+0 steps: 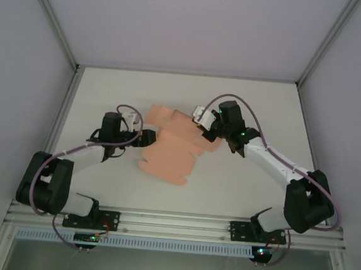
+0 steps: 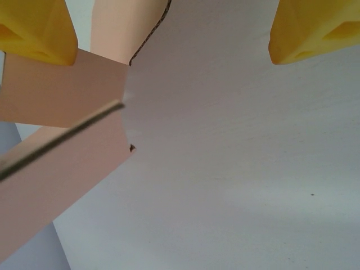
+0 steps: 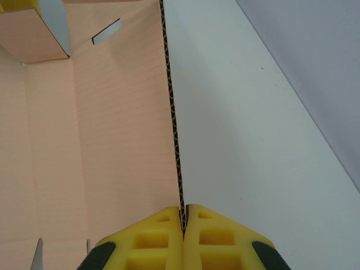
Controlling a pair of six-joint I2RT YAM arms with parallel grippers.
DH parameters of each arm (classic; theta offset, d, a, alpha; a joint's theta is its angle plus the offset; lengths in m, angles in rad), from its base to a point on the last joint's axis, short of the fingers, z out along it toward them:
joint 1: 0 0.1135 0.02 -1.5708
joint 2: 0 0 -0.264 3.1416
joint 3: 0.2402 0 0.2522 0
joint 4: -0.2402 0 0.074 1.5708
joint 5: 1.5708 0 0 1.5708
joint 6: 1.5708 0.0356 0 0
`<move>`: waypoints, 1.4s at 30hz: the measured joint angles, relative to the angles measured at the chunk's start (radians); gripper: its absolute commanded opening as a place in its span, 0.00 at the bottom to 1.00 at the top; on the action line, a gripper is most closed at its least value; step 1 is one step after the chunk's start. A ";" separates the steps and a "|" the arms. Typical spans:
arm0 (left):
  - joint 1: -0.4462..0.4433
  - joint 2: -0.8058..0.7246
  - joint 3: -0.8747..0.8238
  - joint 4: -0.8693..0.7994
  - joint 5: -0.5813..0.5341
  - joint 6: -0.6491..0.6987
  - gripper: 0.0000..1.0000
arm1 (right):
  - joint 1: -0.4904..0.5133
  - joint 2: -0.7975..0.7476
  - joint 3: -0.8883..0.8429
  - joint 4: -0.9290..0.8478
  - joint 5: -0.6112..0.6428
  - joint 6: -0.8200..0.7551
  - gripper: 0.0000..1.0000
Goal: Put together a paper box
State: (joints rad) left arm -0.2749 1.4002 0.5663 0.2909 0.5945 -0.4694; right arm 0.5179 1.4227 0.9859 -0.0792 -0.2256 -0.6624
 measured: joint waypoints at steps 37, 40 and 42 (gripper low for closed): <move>-0.049 0.204 0.037 0.253 0.058 -0.145 0.41 | 0.018 0.011 -0.018 0.030 -0.032 -0.037 0.00; -0.049 0.176 0.037 0.176 0.021 -0.126 0.56 | 0.051 0.007 -0.029 0.047 0.003 -0.070 0.00; -0.049 0.134 0.037 0.093 -0.016 -0.103 0.70 | 0.073 0.006 -0.030 0.057 0.038 -0.103 0.00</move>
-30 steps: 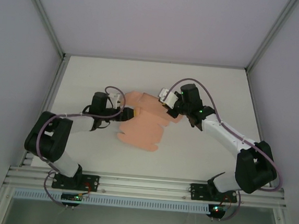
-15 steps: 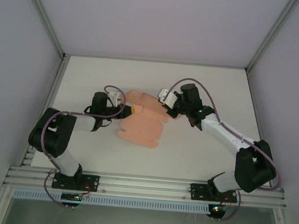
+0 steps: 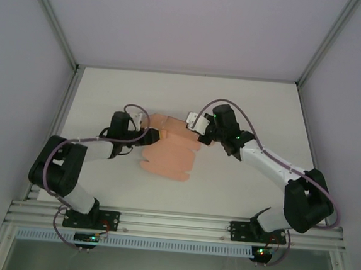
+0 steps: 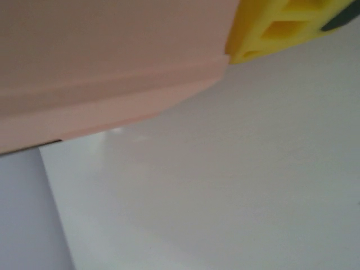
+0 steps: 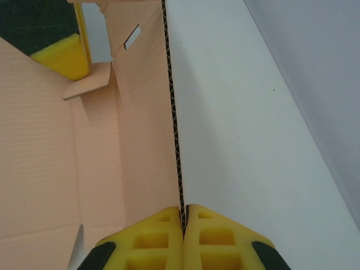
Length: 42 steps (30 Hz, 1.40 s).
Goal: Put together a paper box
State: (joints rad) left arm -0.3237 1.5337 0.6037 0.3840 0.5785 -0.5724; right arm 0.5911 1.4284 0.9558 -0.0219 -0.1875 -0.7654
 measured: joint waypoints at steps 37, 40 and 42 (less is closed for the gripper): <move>0.200 0.111 0.401 -0.582 -0.447 0.138 1.00 | 0.172 0.335 -0.161 0.780 0.552 -0.718 0.02; 0.200 0.196 0.444 -0.541 -0.367 0.147 1.00 | 0.176 0.335 -0.168 0.790 0.556 -0.717 0.02; 0.196 0.222 0.442 -0.498 -0.300 0.156 1.00 | 0.177 0.335 -0.172 0.790 0.559 -0.714 0.02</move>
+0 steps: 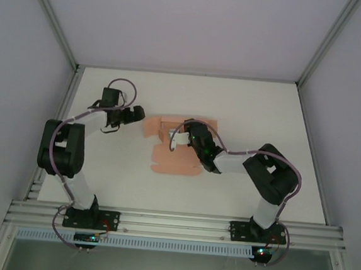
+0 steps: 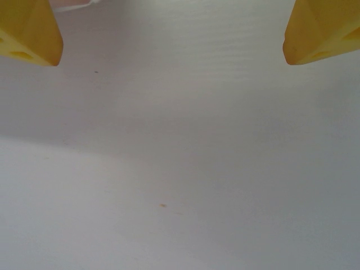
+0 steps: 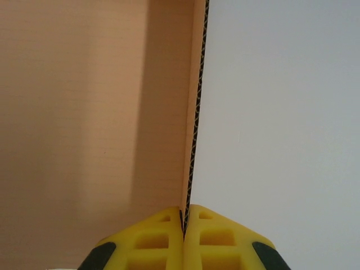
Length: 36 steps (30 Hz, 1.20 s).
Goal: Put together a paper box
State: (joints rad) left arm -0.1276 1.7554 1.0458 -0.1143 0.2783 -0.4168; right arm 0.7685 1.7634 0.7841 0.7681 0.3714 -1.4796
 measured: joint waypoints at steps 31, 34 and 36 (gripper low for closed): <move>-0.262 -0.155 -0.400 0.529 0.082 0.217 0.66 | 0.055 0.000 -0.039 0.074 0.086 0.045 0.02; -0.273 -0.155 -0.400 0.544 0.069 0.241 0.61 | 0.056 -0.001 -0.045 0.082 0.087 0.046 0.02; -0.277 -0.155 -0.400 0.555 0.060 0.248 0.60 | 0.059 -0.004 -0.050 0.083 0.090 0.046 0.02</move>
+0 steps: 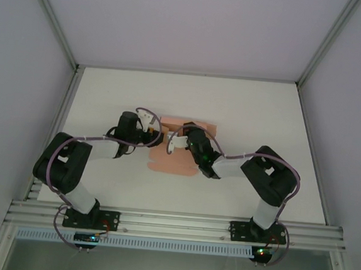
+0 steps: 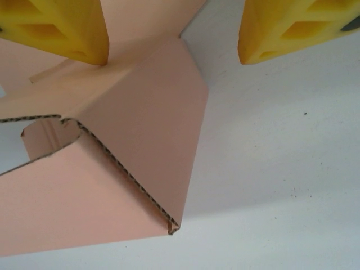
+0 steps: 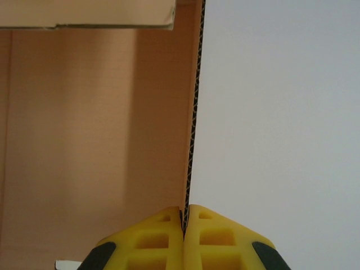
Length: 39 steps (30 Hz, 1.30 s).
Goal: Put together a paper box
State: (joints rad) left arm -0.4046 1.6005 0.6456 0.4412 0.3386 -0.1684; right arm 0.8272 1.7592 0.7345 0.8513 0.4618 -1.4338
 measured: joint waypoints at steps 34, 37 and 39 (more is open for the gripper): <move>-0.168 0.119 0.046 0.106 -0.400 -0.008 0.00 | 0.031 -0.038 -0.056 -0.039 0.019 0.084 0.00; -0.183 0.122 0.047 0.110 -0.452 -0.016 0.00 | 0.031 -0.038 -0.054 -0.046 0.019 0.096 0.00; -0.196 0.124 0.047 0.113 -0.497 -0.029 0.00 | 0.031 -0.038 -0.049 -0.052 0.019 0.108 0.00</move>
State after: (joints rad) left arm -0.6010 1.7245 0.6922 0.5545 -0.1589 -0.1970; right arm 0.8581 1.7210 0.6853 0.7994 0.4805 -1.3262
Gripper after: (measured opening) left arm 0.088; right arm 0.044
